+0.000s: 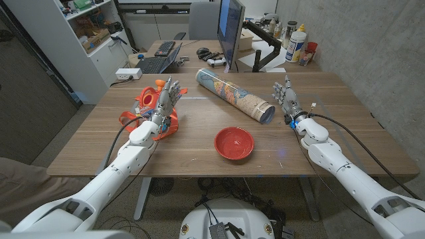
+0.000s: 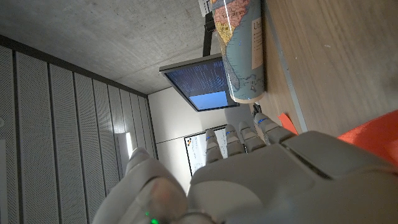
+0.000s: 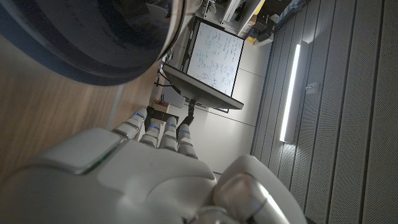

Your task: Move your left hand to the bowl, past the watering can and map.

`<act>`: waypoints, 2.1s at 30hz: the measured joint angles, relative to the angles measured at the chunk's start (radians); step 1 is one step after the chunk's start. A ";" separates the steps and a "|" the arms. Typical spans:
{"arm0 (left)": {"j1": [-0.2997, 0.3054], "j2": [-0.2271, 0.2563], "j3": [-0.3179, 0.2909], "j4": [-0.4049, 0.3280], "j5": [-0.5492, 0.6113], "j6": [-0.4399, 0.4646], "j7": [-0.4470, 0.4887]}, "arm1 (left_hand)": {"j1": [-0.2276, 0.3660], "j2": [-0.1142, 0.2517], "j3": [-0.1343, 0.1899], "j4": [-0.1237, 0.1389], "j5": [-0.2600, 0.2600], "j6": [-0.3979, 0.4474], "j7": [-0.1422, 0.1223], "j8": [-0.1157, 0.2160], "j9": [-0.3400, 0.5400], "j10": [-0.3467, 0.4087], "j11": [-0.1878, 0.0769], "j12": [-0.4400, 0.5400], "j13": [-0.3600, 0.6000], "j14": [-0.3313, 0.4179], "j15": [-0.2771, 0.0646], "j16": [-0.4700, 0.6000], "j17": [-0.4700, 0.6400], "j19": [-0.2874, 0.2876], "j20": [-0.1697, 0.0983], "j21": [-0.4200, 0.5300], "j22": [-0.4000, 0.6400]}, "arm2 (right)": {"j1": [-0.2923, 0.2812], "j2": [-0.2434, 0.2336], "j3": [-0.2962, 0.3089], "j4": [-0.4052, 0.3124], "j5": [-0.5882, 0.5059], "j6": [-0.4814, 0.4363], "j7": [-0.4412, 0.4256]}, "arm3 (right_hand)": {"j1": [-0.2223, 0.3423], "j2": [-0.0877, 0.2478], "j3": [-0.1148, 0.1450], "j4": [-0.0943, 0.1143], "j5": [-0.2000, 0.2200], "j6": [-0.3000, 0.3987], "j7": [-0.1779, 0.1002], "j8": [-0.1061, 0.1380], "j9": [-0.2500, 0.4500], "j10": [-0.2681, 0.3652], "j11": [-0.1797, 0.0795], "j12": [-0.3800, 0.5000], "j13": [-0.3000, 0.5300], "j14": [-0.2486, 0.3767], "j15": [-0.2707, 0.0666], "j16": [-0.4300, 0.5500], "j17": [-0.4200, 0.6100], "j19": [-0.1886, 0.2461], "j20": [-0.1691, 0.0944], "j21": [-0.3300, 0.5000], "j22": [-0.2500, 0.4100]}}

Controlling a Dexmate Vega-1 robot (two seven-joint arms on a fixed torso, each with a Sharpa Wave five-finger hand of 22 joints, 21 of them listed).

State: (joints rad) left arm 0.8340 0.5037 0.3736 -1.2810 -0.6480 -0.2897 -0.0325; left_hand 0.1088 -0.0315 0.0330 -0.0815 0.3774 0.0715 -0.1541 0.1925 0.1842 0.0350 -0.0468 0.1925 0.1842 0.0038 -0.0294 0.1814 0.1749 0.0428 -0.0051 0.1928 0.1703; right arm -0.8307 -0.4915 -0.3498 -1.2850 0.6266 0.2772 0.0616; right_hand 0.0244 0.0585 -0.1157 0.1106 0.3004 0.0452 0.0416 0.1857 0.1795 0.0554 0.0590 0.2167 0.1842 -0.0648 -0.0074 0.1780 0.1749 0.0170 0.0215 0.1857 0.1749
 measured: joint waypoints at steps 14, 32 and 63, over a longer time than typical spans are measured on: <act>-0.012 -0.007 0.007 0.033 0.008 -0.031 -0.032 | 0.005 0.005 0.000 0.000 0.000 0.000 0.000 0.000 0.000 0.004 -0.004 0.000 0.000 0.000 0.000 0.000 0.000 0.000 0.000 0.000 0.000 | -0.023 0.047 0.065 -0.015 -0.061 -0.038 0.033 | 0.000 0.000 -0.004 -0.004 0.000 -0.001 0.000 0.000 0.000 0.000 0.000 0.000 0.000 0.000 0.000 0.000 0.000 0.000 0.000 0.000 0.000; -0.041 0.017 0.035 0.078 0.081 -0.125 -0.094 | 0.021 0.006 0.003 -0.014 0.004 0.000 -0.011 0.000 0.000 0.002 -0.016 0.004 0.000 -0.016 -0.001 0.000 0.000 0.000 0.000 0.000 0.000 | -0.040 0.082 0.111 -0.033 -0.084 -0.061 0.067 | -0.005 0.005 -0.008 0.000 0.000 -0.008 0.007 0.000 0.000 0.000 0.000 0.000 0.000 -0.011 0.000 0.000 0.000 0.000 0.000 0.000 0.000; -0.109 0.065 0.103 0.128 0.216 -0.192 -0.165 | 0.029 -0.013 -0.011 -0.019 0.008 0.075 -0.018 0.015 0.000 0.040 -0.028 0.015 0.000 -0.042 -0.003 0.004 0.000 0.014 -0.011 0.000 0.002 | -0.027 0.059 0.095 -0.077 -0.170 -0.090 0.009 | -0.001 0.009 -0.008 0.000 0.000 -0.008 0.007 0.000 0.000 -0.008 0.000 0.000 0.000 -0.032 0.000 0.000 0.000 -0.027 -0.005 0.000 0.000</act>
State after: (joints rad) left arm 0.7246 0.5686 0.4764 -1.1526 -0.4317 -0.4815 -0.1974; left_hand 0.1375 -0.0446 0.0217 -0.1009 0.3851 0.1467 -0.1716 0.2079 0.1837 0.0755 -0.0749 0.2073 0.1837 -0.0380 -0.0325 0.1856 0.1745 0.0570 -0.0157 0.1927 0.1721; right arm -0.8576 -0.4325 -0.2547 -1.3622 0.4566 0.1873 0.0711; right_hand 0.0231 0.0675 -0.1238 0.1104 0.3004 0.0374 0.0484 0.1856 0.1791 0.0476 0.0592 0.2166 0.1838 -0.0968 -0.0073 0.1779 0.1745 -0.0101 0.0161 0.1856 0.1745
